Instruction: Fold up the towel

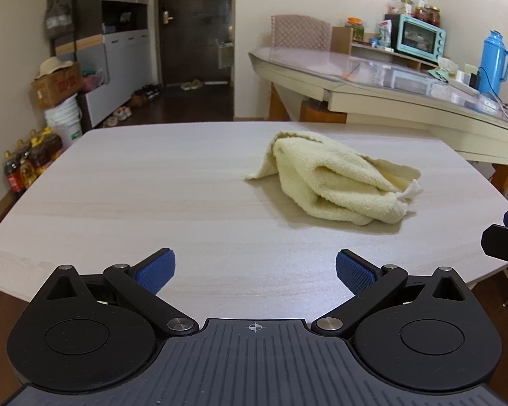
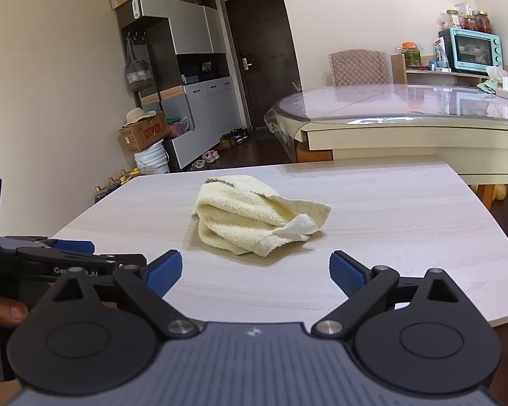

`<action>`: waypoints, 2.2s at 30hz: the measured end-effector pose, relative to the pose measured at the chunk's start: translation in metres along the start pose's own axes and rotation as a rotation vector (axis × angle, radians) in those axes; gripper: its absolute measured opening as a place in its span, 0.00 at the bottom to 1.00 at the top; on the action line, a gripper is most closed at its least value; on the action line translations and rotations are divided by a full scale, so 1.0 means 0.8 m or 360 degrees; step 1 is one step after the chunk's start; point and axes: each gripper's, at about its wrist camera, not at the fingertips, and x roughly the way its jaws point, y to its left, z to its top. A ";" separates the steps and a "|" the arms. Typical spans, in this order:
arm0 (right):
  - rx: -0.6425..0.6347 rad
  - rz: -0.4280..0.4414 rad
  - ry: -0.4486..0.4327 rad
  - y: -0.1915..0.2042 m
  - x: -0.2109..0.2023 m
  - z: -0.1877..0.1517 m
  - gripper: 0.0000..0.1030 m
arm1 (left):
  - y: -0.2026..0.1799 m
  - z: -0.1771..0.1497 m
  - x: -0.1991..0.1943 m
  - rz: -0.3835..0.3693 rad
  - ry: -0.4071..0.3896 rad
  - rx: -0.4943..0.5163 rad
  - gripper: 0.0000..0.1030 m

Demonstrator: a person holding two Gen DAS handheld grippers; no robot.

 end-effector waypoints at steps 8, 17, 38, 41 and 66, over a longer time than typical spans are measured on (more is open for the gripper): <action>0.0013 0.0004 0.0002 -0.003 -0.005 0.000 0.94 | -0.006 -0.001 -0.002 -0.0001 0.0003 0.0008 1.00; 0.0030 0.0002 0.0006 -0.007 -0.009 0.003 0.95 | -0.010 -0.001 0.001 -0.0004 0.0011 0.0014 1.00; 0.0037 -0.0001 0.0035 -0.011 -0.004 0.002 0.95 | -0.011 -0.003 0.007 -0.0010 0.0022 0.0019 1.00; 0.0041 -0.0008 0.0043 -0.014 -0.002 0.002 0.95 | -0.013 -0.001 0.010 -0.0014 0.0023 0.0022 1.00; -0.0175 -0.0007 0.0247 -0.080 0.151 0.070 0.67 | 0.017 0.054 0.072 -0.0159 -0.0028 0.0189 1.00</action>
